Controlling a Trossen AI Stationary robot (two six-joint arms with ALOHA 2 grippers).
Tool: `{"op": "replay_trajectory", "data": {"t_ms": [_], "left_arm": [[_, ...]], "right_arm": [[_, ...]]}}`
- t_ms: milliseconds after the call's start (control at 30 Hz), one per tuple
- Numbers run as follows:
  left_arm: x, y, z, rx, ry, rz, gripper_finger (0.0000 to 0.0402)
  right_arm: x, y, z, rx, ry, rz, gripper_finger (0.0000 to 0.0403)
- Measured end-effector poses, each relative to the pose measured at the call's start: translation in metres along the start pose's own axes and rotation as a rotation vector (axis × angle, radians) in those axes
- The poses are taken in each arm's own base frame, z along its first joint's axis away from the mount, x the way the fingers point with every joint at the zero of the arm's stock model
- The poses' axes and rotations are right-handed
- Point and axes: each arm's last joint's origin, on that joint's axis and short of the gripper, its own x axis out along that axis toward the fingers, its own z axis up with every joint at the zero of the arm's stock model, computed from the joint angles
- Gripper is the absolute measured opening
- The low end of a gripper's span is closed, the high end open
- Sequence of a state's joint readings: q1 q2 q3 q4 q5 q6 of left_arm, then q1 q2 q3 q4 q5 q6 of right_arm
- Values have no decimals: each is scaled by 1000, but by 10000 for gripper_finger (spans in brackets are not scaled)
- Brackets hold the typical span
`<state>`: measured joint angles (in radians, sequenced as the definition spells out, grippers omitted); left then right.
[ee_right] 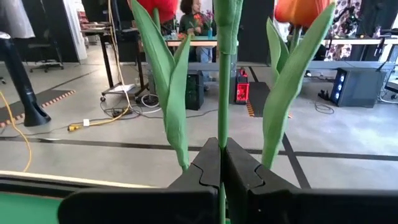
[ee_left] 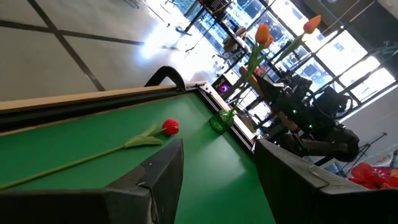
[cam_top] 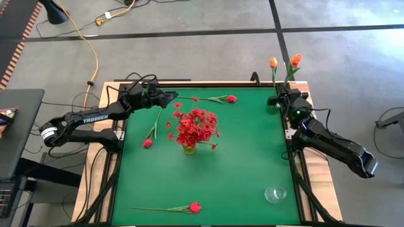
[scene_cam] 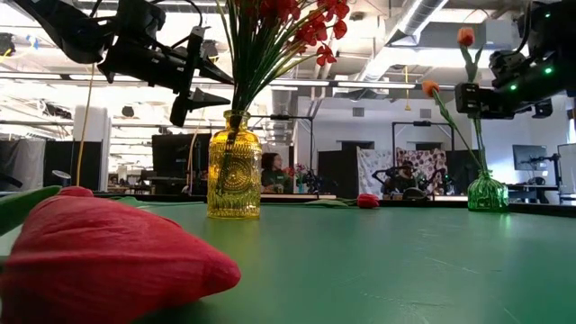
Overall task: Sort flowers into vase by color
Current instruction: Put the orange flower into the green vase
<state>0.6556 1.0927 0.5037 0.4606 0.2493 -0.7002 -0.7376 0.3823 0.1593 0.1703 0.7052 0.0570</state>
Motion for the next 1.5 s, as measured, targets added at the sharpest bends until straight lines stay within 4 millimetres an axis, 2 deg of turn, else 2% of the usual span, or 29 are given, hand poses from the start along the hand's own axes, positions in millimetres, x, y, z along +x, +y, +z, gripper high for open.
{"op": "replay_trajectory", "data": {"t_ms": [767,1267,1500], "left_arm": [[0,0,0,17,0,0,185],[0,0,0,17,0,0,185],[0,0,0,17,1,0,185]], "right_arm": [[2,-1,-18,-46,154,-22,31],[1,-1,-22,-38,186,-30,58],[1,-2,-21,-33,180,-32,86]]}}
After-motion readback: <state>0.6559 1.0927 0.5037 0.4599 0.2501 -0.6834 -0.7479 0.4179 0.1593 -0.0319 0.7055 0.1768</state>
